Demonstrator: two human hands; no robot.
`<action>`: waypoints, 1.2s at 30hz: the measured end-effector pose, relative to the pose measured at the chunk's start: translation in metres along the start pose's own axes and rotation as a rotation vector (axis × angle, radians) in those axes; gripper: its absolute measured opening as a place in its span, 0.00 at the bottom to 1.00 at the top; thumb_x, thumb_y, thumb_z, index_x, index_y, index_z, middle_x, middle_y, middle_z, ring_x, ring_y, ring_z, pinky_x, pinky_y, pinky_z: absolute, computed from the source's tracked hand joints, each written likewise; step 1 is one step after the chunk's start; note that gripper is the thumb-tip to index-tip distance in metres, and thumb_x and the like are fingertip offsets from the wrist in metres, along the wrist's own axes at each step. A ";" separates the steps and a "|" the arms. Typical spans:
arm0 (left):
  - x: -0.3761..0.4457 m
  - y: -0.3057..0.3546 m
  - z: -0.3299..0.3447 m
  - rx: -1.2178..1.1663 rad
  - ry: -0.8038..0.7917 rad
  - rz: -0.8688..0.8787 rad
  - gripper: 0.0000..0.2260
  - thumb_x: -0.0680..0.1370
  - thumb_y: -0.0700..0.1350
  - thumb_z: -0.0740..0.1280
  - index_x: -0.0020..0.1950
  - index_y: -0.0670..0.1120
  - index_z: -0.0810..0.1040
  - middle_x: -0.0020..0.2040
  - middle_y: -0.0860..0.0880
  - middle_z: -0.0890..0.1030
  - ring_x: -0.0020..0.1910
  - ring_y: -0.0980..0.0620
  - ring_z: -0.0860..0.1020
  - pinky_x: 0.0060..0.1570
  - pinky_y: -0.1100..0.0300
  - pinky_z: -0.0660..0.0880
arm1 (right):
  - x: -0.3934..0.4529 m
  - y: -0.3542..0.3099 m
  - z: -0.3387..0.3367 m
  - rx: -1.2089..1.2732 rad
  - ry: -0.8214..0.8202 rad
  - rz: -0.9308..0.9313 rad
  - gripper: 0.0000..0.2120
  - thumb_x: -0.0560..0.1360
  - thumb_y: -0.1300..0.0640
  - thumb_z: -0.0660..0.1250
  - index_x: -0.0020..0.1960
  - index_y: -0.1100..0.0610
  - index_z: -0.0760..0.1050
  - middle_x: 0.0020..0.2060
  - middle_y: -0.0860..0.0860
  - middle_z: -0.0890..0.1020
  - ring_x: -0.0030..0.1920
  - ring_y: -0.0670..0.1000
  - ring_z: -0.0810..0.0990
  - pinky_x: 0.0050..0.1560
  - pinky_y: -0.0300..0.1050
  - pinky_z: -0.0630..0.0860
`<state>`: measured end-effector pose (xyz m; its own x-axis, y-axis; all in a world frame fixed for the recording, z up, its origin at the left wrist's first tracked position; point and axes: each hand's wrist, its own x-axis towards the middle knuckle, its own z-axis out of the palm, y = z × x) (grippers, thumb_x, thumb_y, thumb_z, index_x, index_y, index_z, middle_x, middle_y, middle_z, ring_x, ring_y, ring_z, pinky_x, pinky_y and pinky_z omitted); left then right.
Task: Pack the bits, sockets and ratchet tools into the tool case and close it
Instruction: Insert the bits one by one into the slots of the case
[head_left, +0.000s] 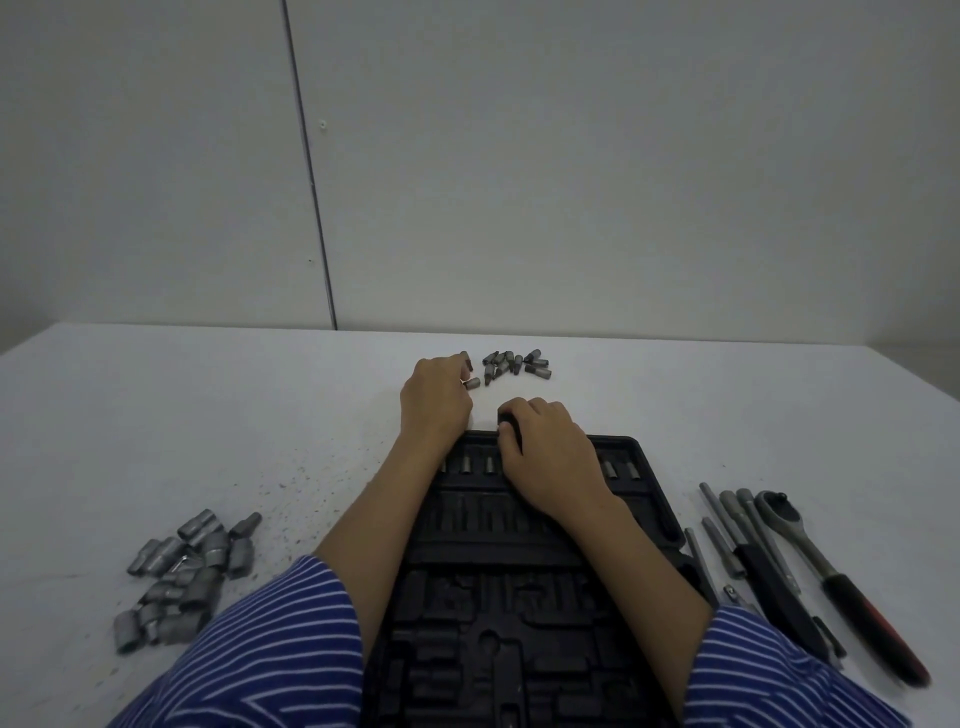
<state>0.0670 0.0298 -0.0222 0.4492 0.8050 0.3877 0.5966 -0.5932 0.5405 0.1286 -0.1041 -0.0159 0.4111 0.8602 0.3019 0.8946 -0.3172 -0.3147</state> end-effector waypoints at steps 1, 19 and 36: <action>0.000 -0.001 0.000 -0.015 -0.001 -0.003 0.12 0.75 0.33 0.59 0.52 0.43 0.78 0.51 0.45 0.80 0.53 0.47 0.75 0.41 0.59 0.67 | 0.000 0.000 0.000 0.002 0.001 0.002 0.13 0.81 0.53 0.54 0.60 0.56 0.72 0.55 0.51 0.77 0.56 0.53 0.71 0.53 0.48 0.71; -0.020 -0.013 -0.036 -0.440 -0.020 0.114 0.07 0.76 0.35 0.65 0.46 0.41 0.82 0.46 0.47 0.83 0.45 0.54 0.78 0.42 0.78 0.68 | 0.002 -0.010 -0.011 0.081 0.096 -0.044 0.17 0.78 0.58 0.59 0.65 0.57 0.72 0.57 0.53 0.80 0.59 0.53 0.75 0.63 0.49 0.68; -0.070 -0.008 -0.062 -0.577 -0.038 0.141 0.07 0.77 0.38 0.64 0.47 0.46 0.81 0.42 0.54 0.82 0.43 0.66 0.78 0.44 0.75 0.71 | -0.013 -0.029 -0.030 0.501 0.020 0.025 0.09 0.75 0.55 0.68 0.54 0.57 0.78 0.41 0.53 0.84 0.39 0.44 0.79 0.37 0.25 0.71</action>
<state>-0.0098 -0.0212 -0.0074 0.5281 0.7113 0.4639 0.0759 -0.5836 0.8085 0.1025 -0.1178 0.0161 0.4385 0.8457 0.3042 0.6924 -0.1021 -0.7142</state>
